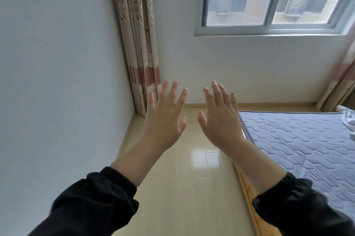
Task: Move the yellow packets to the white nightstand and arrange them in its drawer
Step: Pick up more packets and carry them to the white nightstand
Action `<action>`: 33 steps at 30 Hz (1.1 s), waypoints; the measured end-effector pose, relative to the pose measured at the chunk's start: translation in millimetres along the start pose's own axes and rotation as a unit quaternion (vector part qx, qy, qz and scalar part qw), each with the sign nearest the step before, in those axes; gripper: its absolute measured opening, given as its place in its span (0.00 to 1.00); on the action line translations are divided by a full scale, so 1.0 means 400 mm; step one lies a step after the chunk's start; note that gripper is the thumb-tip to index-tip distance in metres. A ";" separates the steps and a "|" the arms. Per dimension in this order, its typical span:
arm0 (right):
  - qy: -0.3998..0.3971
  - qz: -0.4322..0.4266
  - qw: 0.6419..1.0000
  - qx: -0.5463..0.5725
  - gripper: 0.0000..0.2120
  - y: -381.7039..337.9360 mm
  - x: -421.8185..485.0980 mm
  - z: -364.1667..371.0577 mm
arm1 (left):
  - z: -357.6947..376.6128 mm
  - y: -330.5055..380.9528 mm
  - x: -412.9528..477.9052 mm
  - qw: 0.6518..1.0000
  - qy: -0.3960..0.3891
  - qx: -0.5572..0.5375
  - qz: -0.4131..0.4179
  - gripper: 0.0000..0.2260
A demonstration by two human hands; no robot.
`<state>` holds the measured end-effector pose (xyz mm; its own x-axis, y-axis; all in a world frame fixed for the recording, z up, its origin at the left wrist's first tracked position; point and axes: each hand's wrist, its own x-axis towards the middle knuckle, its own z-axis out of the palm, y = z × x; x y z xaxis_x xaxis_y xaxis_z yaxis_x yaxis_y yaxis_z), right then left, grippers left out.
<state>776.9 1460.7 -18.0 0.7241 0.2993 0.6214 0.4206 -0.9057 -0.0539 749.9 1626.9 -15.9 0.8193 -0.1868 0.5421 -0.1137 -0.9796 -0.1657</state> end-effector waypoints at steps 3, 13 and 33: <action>-0.003 0.017 0.999 -0.036 0.30 0.023 0.164 0.091 | 0.102 -0.099 0.173 0.999 -0.015 -0.016 0.028 0.34; -0.014 0.070 0.994 -0.086 0.27 0.271 0.541 0.485 | 0.549 -0.157 0.647 0.991 -0.077 -0.088 0.072 0.34; -0.071 0.155 0.978 -0.122 0.28 0.919 1.459 1.295 | 1.400 -0.240 1.804 0.963 -0.201 -0.102 0.146 0.32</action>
<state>1637.4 1457.9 -80.1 0.8722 0.0215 0.4888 0.0378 -0.9990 -0.0234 1666.8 1627.5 -70.0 0.8822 -0.4534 0.1273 -0.4473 -0.8913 -0.0746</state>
